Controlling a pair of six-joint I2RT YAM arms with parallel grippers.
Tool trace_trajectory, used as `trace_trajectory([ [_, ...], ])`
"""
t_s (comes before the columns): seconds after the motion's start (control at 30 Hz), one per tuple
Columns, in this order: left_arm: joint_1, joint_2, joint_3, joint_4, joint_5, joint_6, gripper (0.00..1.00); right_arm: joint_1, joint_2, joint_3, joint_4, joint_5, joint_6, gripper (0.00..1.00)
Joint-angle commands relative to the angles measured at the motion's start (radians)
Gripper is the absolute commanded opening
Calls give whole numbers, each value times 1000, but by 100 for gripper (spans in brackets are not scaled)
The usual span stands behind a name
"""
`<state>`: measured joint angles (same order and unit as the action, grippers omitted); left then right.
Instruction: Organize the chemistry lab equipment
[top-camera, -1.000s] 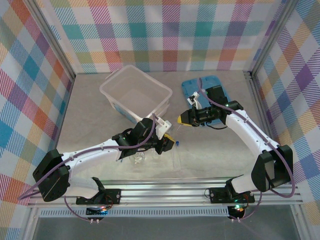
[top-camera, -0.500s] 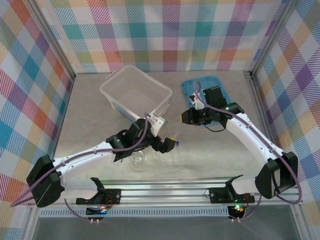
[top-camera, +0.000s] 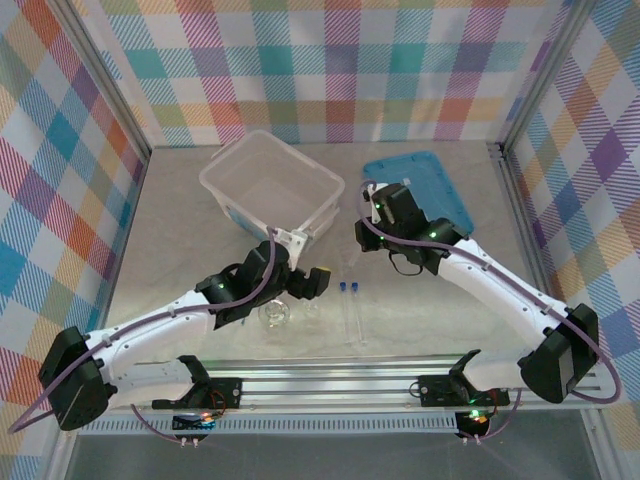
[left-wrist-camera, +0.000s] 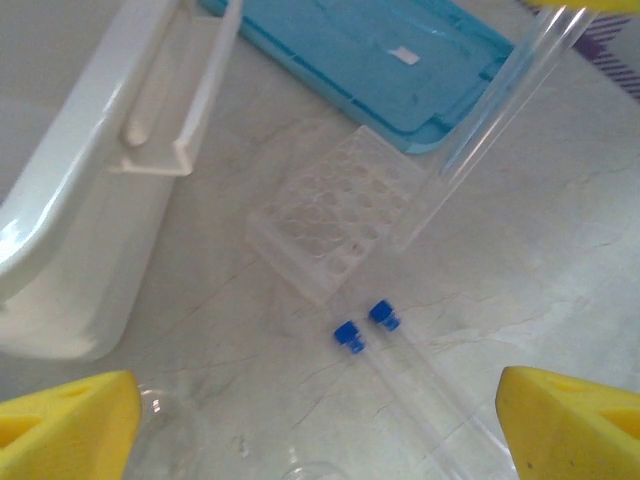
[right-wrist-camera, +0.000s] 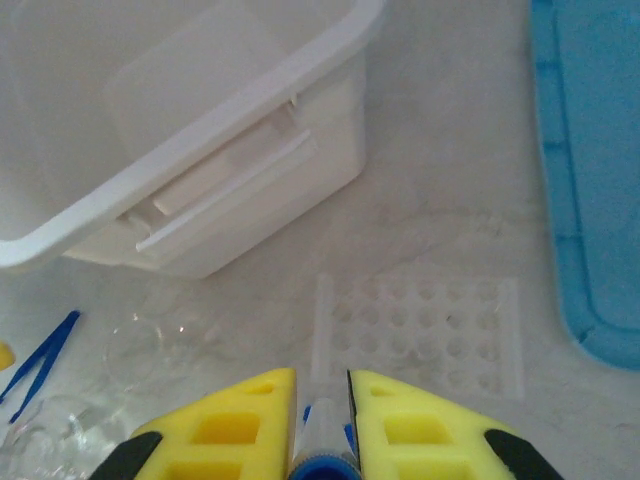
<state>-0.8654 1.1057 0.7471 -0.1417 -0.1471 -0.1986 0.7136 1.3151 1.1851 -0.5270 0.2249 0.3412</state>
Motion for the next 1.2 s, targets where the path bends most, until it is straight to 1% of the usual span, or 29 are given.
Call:
trace_trajectory([
  [0.0,12,-42,-25,-61,-72,-47,87,46,21,18,108,164,-41,10],
  [0.17,26,-83,-38,-122,-117,-90,82,77,62,10,180,230,-56,10],
  [0.3,33,-113,-52,-128,-115,-96,81,97,105,10,227,276,-76,10],
  [0.33,34,-116,-52,-161,-114,-96,81,99,115,10,237,280,-79,10],
  [0.4,37,-122,-54,-172,-117,-98,81,102,142,14,249,288,-84,9],
  [0.77,61,-161,-86,-174,-102,-116,82,101,226,46,250,269,-62,10],
  [1.17,77,-186,-126,-157,-82,-130,83,101,262,54,245,246,-36,10],
])
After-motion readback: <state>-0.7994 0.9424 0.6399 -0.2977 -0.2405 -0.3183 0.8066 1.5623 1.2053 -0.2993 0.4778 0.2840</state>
